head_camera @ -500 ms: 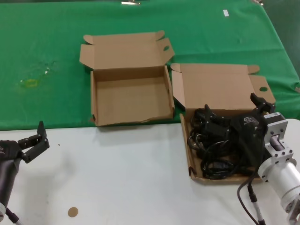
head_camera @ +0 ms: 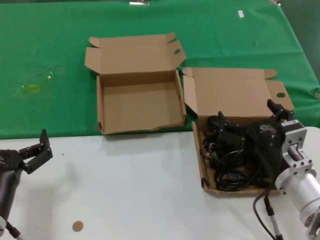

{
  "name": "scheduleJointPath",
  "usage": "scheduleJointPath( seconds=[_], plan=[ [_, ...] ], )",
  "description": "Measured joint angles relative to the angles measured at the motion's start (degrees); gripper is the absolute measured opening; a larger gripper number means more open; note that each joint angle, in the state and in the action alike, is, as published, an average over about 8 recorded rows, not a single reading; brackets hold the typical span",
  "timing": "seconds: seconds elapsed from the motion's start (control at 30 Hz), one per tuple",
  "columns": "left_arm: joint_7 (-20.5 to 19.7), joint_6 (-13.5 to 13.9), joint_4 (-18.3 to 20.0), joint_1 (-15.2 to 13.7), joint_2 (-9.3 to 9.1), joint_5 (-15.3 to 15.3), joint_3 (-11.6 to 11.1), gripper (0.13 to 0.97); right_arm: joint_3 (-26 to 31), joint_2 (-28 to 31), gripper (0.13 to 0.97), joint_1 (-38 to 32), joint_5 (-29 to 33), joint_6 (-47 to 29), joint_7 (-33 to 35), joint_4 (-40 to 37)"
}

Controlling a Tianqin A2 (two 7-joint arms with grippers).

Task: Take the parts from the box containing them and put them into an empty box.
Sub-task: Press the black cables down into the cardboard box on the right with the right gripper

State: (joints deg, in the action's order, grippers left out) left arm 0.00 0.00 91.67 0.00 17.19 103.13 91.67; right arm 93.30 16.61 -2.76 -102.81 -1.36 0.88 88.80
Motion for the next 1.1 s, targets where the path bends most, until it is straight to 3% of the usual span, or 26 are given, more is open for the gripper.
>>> scheduleJointPath(
  seconds=[0.53, 0.83, 1.1],
  plan=[
    [0.0, 0.0, 0.0, 0.0, 0.00, 0.0, 0.0, 0.961, 0.0, 0.0, 0.966, 0.0, 0.0, 0.0, 0.0, 0.0],
    [0.0, 0.0, 0.0, 0.0, 0.00, 0.0, 0.0, 0.896, 0.0, 0.0, 0.966, 0.0, 0.0, 0.0, 0.0, 0.0],
    [0.0, 0.0, 0.0, 0.0, 0.00, 0.0, 0.0, 0.759, 0.0, 0.0, 0.966, 0.0, 0.0, 0.0, 0.0, 0.0]
  ],
)
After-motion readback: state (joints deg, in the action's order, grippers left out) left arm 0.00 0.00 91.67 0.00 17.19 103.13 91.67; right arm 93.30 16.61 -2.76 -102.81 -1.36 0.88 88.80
